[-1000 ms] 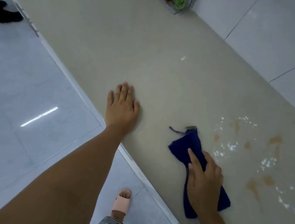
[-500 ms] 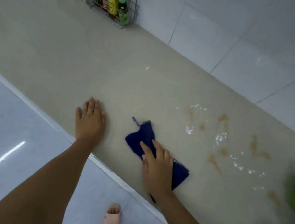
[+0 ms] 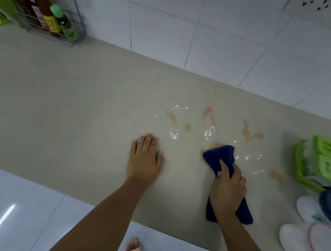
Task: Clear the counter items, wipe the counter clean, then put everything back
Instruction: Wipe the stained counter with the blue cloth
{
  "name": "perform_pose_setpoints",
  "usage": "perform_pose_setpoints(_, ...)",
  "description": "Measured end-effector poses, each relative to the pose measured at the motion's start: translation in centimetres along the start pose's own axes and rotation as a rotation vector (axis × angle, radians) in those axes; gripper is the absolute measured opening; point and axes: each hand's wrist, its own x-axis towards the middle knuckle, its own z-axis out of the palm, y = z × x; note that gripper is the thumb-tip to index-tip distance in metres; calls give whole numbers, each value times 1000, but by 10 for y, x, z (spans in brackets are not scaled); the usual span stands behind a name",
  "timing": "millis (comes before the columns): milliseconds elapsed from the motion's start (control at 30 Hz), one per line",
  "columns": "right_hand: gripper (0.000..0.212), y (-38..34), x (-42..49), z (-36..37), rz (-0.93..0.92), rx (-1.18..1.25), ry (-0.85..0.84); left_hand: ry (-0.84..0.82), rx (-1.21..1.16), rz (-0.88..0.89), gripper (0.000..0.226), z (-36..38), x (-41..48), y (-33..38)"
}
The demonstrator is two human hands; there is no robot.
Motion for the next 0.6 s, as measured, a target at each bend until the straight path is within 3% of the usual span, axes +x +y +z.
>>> perform_pose_setpoints(100, 44, -43, 11, 13, -17, 37, -35, 36, -9, 0, 60, 3, 2, 0)
perform_pose_setpoints(233, 55, -48, -38, 6, -395, 42, -95, 65, 15, 26, 62, 6, 2, -2)
perform_pose_setpoints(300, 62, -17, -57, -2, -479, 27, -108, 74, 19, 30, 62, 8, 3, -4)
perform_pose_setpoints(367, 60, 17, -55, -12, -409, 7, -99, 96, 8, 33, 60, 9, 4, -3)
perform_pose_setpoints(467, 44, 44, -22, -14, -165, -32, -31, 135, -9, 29, 57, 10, 5, -2)
perform_pose_setpoints(600, 39, 19, 32, 3, -1, 5, 12, 145, 4, 28, 55, 11, 7, -3)
